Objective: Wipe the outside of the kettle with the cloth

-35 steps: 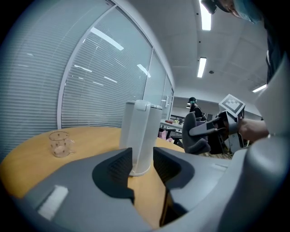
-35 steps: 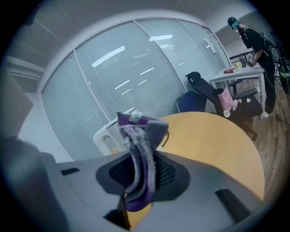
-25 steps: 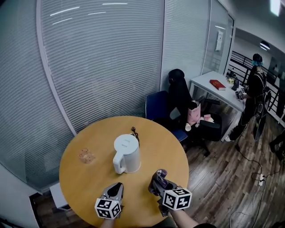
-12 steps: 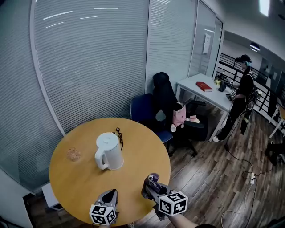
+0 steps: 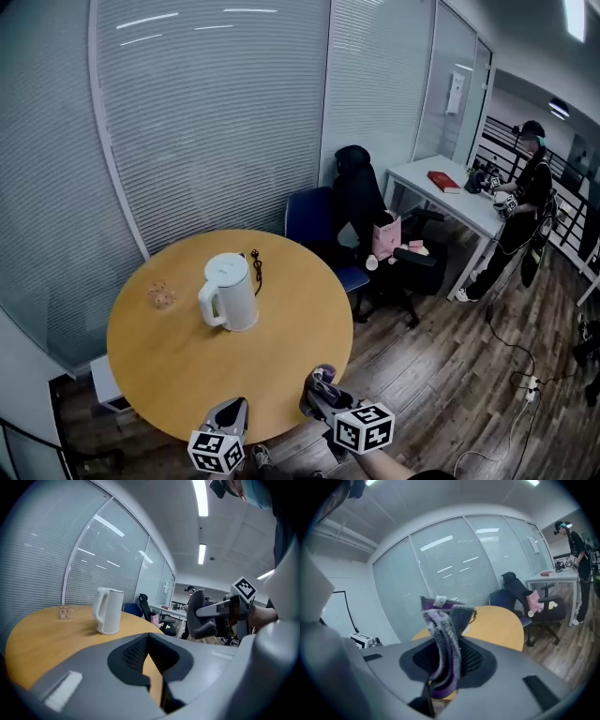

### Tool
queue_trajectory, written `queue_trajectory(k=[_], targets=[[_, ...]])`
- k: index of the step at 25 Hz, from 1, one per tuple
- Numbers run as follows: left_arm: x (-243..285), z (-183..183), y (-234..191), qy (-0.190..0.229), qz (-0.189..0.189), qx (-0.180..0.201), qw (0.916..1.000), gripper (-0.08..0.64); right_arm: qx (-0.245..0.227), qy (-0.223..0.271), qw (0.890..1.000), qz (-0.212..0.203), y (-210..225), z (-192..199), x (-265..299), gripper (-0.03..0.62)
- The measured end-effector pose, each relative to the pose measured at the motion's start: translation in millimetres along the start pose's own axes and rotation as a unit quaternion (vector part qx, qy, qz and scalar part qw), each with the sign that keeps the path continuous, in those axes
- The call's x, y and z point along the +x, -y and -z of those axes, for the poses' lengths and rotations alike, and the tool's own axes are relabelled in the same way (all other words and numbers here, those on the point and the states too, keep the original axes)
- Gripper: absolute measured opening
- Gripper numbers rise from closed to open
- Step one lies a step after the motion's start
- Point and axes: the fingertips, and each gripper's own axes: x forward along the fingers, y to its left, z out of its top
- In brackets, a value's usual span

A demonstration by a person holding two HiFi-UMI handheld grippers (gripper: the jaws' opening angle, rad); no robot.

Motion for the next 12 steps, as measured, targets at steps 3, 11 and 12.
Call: queue_trajectory(k=[3, 11, 12], targets=[[-12.4, 9.6, 10.7, 0.002, -0.015, -0.004, 0.9999, 0.011, -0.005, -0.012, 1.0, -0.011, -0.6, 12.3, -9.6, 0.096], [-36.6, 26.3, 33.7, 0.009, -0.044, -0.014, 0.9989, 0.011, -0.014, -0.029, 0.999, -0.036, -3.9, 32.3, -24.7, 0.095], [-38.7, 27.7, 35.1, 0.009, -0.047, -0.015, 0.9987, 0.009, -0.015, -0.03, 0.999, -0.039, -4.6, 33.4, -25.1, 0.096]])
